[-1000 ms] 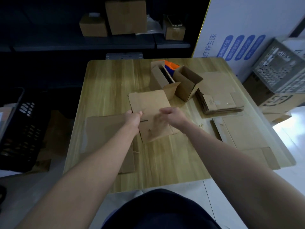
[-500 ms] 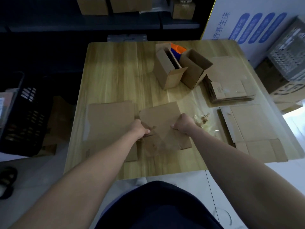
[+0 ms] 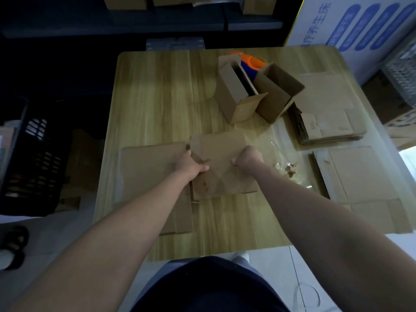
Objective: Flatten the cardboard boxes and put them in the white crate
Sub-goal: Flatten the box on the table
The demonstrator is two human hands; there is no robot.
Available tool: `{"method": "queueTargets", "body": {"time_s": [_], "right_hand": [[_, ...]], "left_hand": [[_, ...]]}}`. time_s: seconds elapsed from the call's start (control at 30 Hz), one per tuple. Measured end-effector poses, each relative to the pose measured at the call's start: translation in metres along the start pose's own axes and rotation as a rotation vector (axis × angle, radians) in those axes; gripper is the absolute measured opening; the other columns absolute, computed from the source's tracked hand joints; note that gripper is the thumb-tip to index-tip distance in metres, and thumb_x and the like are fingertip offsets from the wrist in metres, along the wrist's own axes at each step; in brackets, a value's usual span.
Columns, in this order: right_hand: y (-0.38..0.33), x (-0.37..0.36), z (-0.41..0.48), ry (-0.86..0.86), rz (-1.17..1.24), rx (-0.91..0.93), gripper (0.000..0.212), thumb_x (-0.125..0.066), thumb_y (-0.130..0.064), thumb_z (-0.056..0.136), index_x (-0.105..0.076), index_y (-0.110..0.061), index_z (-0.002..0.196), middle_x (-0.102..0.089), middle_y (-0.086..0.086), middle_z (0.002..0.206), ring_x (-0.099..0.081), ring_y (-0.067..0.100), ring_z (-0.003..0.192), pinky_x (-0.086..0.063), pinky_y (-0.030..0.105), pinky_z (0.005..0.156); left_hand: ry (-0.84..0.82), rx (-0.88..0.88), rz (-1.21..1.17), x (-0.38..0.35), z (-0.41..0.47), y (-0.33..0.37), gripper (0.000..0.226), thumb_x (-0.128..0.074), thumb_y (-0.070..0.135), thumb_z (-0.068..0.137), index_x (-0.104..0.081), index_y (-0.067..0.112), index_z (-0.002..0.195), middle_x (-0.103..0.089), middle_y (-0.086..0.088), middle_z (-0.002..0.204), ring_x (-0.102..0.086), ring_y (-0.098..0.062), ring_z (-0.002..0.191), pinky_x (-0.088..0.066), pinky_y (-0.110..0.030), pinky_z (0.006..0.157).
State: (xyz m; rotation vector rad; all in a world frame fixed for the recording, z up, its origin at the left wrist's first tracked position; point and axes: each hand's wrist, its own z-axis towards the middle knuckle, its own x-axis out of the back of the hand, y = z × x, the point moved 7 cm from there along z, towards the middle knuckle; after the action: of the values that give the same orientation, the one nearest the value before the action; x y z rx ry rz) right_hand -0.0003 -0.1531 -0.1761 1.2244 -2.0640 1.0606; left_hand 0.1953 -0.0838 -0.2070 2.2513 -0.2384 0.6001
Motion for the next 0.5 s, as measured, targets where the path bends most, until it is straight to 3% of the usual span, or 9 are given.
{"method": "queueTargets", "body": {"time_s": [0.13,0.27,0.5], "right_hand": [[0.010,-0.015,0.007,-0.063,-0.090,-0.076,0.048,-0.069,-0.023,0.083,-0.049,-0.005,0.124,-0.056,0.012,0.123,-0.055,0.028,0.114,-0.044,0.029,0.078],[0.021,-0.027,0.011,-0.036,-0.131,-0.158,0.074,-0.072,-0.022,0.082,-0.030,-0.003,0.140,-0.038,0.016,0.141,-0.045,0.034,0.126,-0.042,0.037,0.097],[0.018,-0.019,0.022,-0.016,-0.173,-0.167,0.068,-0.080,-0.023,0.074,-0.044,-0.003,0.128,-0.059,0.012,0.123,-0.057,0.029,0.114,-0.048,0.033,0.083]], "left_hand": [[-0.033,-0.056,0.357,-0.009,-0.001,0.001,0.064,-0.083,0.030,0.068,-0.053,0.006,0.120,-0.059,-0.012,0.123,-0.057,-0.027,0.112,-0.045,-0.031,0.089],[-0.062,-0.073,0.493,-0.016,0.003,0.004,0.100,-0.082,0.024,0.070,-0.020,0.003,0.145,-0.048,-0.020,0.134,-0.052,-0.032,0.119,-0.045,-0.039,0.097],[-0.039,-0.120,0.555,-0.011,0.009,0.019,0.101,-0.081,0.017,0.071,-0.016,0.005,0.147,-0.048,-0.019,0.131,-0.054,-0.033,0.115,-0.048,-0.041,0.093]]}}
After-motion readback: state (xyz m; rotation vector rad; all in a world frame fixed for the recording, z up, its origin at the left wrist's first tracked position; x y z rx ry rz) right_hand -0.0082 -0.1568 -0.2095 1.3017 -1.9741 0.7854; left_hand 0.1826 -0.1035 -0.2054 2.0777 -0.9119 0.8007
